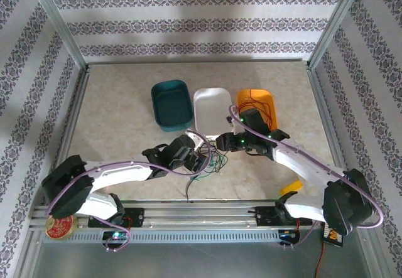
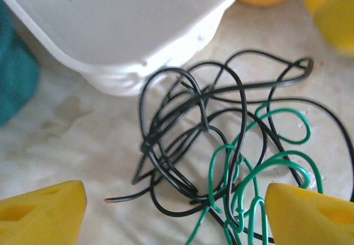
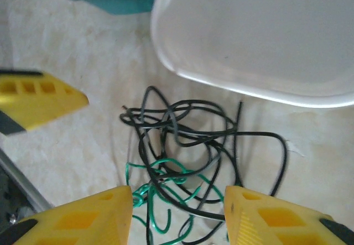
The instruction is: Untangle the cables
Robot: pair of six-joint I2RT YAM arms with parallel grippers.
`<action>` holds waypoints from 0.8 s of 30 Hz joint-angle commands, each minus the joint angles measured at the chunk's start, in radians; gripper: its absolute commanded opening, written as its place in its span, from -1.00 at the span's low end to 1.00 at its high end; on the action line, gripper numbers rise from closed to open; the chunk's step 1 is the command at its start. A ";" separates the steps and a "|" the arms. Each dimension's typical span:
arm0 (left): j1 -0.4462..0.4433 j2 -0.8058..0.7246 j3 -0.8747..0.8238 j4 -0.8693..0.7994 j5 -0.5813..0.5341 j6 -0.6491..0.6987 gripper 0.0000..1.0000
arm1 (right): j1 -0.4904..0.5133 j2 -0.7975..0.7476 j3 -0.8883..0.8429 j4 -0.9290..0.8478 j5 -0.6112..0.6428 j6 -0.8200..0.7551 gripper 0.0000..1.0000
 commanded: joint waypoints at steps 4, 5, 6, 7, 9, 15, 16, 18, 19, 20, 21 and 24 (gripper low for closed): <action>0.109 -0.120 -0.037 -0.073 0.060 -0.009 0.73 | 0.072 0.073 0.072 -0.049 0.101 -0.075 -0.05; 0.118 -0.133 -0.048 -0.076 0.066 -0.008 0.74 | 0.082 0.085 0.078 -0.053 0.124 -0.085 -0.05; 0.121 -0.140 -0.057 -0.078 0.067 -0.006 0.74 | 0.091 0.097 0.086 -0.059 0.154 -0.088 -0.05; 0.122 -0.142 -0.063 -0.079 0.071 -0.002 0.74 | 0.097 0.107 0.090 -0.060 0.169 -0.095 -0.05; 0.122 -0.130 -0.065 -0.094 0.091 -0.005 0.74 | 0.109 0.130 0.101 -0.062 0.187 -0.110 -0.05; 0.116 -0.055 -0.067 -0.072 0.172 -0.041 0.79 | 0.138 0.188 0.119 -0.064 0.230 -0.128 -0.23; 0.113 -0.039 -0.065 -0.062 0.181 -0.046 0.81 | 0.138 0.191 0.119 -0.063 0.238 -0.125 -0.42; 0.103 -0.006 -0.056 -0.053 0.195 -0.049 0.85 | 0.136 0.182 0.118 -0.059 0.266 -0.118 -0.83; 0.094 0.012 -0.046 -0.051 0.199 -0.049 0.87 | 0.134 0.171 0.119 -0.059 0.276 -0.118 -0.98; 0.087 0.028 -0.037 -0.048 0.205 -0.048 0.88 | 0.131 0.161 0.120 -0.059 0.282 -0.116 -1.00; 0.078 0.048 -0.026 -0.043 0.208 -0.046 0.89 | 0.127 0.142 0.121 -0.059 0.279 -0.113 -1.00; 0.061 0.112 0.004 -0.010 0.223 -0.046 0.90 | 0.112 0.093 0.132 -0.058 0.248 -0.101 -1.00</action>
